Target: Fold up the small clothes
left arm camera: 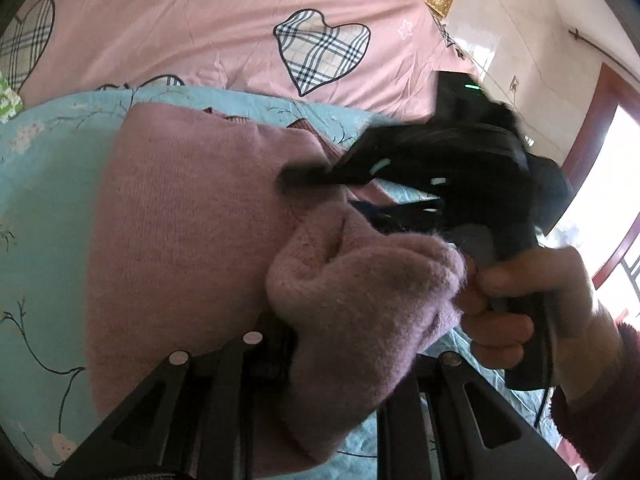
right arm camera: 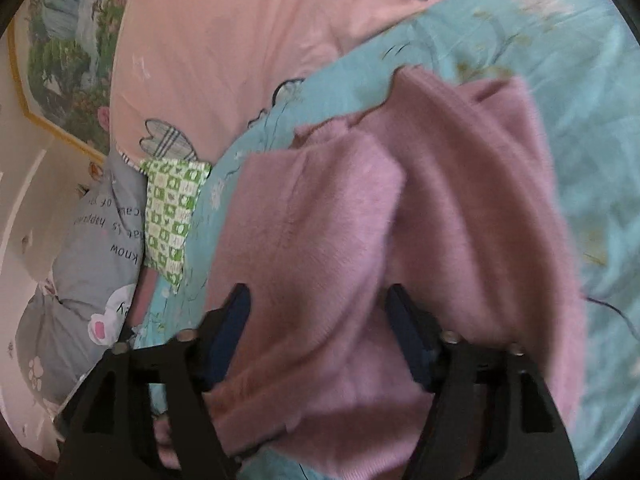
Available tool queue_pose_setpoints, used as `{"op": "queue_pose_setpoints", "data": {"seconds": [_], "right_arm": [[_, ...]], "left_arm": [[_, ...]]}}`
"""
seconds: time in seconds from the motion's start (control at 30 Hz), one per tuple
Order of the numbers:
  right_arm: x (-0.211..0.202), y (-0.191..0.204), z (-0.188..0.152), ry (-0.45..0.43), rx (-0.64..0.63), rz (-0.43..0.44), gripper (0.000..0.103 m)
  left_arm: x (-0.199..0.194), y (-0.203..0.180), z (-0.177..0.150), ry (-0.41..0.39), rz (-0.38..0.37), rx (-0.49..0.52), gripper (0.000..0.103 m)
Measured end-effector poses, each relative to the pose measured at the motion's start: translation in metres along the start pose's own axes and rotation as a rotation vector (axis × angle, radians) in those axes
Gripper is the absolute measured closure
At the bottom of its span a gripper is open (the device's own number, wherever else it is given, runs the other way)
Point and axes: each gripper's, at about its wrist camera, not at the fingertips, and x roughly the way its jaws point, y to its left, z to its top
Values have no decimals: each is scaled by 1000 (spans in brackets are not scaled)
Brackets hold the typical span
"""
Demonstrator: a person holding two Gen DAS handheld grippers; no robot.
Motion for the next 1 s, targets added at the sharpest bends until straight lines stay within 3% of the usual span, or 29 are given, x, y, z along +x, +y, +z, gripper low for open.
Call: {"op": "queue_pose_setpoints", "data": {"seconds": [0.03, 0.13, 0.23, 0.3, 0.5, 0.57, 0.6, 0.73, 0.9, 1.0], "right_arm": [[9, 0, 2, 30, 9, 4, 88], [5, 14, 13, 14, -40, 5, 89], [-31, 44, 33, -68, -161, 27, 89], [-58, 53, 46, -104, -216, -15, 89], [-55, -13, 47, -21, -207, -202, 89], [-48, -34, 41, -3, -181, -211, 89], [-49, -43, 40, -7, -172, -196, 89], [-49, -59, 36, -42, -142, -169, 85], [-79, -53, 28, -97, -104, -231, 73], [-113, -43, 17, -166, -93, -242, 72]], "left_arm": [[-2, -4, 2, -4, 8, 10, 87], [-18, -21, 18, -55, 6, 43, 87], [-24, -45, 44, -102, -44, 71, 86], [-11, -57, 51, -88, -85, 67, 86], [54, -75, 26, 53, -95, 61, 85], [59, -79, 18, 66, -95, 65, 81], [60, -80, 15, 70, -99, 67, 74], [51, -89, 6, 98, -142, 99, 53], [14, -84, -2, 116, -217, 123, 50], [-21, -66, -9, 95, -215, 107, 47]]}}
